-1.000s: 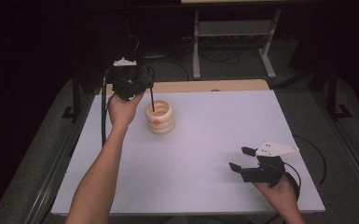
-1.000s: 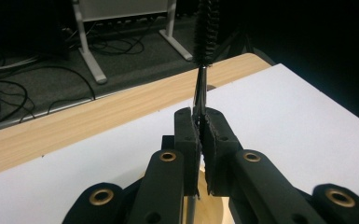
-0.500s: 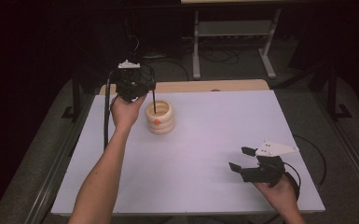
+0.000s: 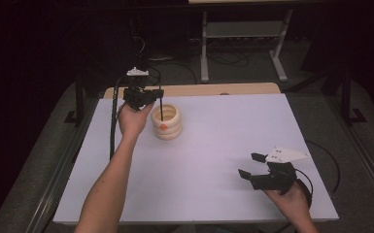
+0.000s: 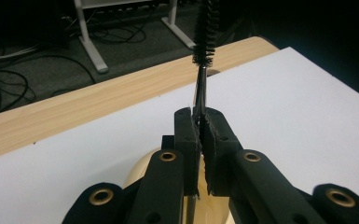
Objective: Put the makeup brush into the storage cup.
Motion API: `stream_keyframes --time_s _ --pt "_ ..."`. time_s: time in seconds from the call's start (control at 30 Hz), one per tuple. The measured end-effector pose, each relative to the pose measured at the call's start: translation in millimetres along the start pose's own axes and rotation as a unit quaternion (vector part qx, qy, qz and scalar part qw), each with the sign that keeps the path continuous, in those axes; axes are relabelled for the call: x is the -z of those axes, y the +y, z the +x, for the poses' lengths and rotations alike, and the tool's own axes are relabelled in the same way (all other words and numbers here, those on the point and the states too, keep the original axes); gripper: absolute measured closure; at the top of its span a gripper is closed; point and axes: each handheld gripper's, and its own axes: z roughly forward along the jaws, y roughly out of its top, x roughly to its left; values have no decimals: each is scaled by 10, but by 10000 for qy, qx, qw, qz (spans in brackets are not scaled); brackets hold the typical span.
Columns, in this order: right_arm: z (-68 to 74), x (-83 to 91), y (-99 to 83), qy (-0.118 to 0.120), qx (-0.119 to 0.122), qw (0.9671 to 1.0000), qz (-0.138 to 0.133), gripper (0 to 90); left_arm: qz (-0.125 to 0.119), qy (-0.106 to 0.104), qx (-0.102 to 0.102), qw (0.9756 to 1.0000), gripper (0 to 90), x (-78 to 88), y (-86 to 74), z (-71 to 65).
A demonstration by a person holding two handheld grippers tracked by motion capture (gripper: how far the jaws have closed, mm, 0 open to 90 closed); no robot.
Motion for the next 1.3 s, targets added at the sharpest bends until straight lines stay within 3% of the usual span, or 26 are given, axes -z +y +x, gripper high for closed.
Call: stream_keyframes --time_s 0.8,1.3 --pt "8 -14 -2 28 5 10000 34 243 215 -5 152 9997 851 -171 -256 35" --pt "10 -14 -3 46 1 10000 34 243 408 124 -83 9991 850 -245 -350 33"
